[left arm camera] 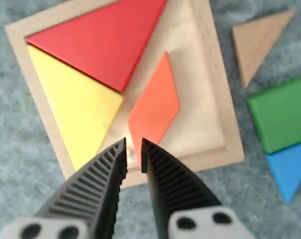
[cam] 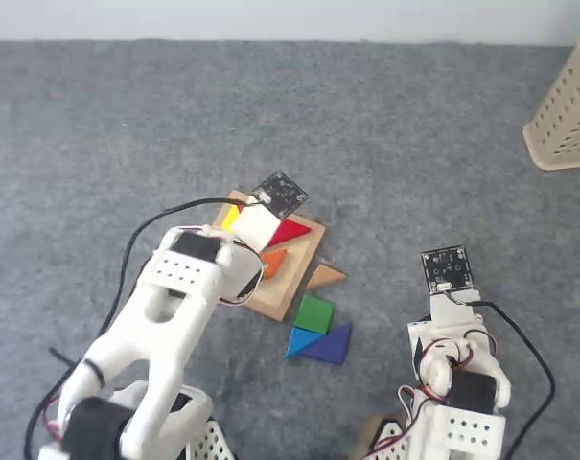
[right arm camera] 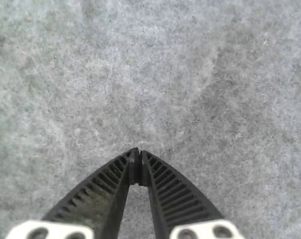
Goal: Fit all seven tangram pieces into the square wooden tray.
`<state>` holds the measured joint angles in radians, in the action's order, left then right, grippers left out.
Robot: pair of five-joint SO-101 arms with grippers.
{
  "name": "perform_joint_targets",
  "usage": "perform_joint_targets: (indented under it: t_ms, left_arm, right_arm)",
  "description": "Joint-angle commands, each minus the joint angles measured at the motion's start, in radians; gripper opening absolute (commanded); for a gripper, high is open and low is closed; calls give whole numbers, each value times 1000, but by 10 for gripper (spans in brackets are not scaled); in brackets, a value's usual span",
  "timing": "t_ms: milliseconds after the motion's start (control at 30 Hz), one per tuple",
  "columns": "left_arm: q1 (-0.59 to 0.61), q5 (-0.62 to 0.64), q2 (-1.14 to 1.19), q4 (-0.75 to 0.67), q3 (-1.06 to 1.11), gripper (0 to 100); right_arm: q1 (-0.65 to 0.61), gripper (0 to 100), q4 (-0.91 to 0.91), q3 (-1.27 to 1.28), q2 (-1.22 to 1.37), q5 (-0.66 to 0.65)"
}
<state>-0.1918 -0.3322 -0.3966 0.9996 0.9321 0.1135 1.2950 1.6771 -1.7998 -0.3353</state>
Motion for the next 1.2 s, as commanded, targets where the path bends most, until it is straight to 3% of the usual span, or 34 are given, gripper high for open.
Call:
perform_joint_targets:
  t_ms: [0,167,267,400,1167]
  left_arm:
    - [6,124,-118,-138,61,47]
    - [-2,213,-130,-400,197,51]
    - [-3,216,-130,-473,243,94]
    - [-3,216,-130,-482,249,152]
    - [8,267,-121,-496,219,152]
  right_arm:
    - [12,6,-13,6,-15,-11]
    - [12,6,-13,6,-15,-11]
    - [12,6,-13,6,-15,-11]
    - [12,6,-13,6,-15,-11]
    - [12,6,-13,6,-15,-11]
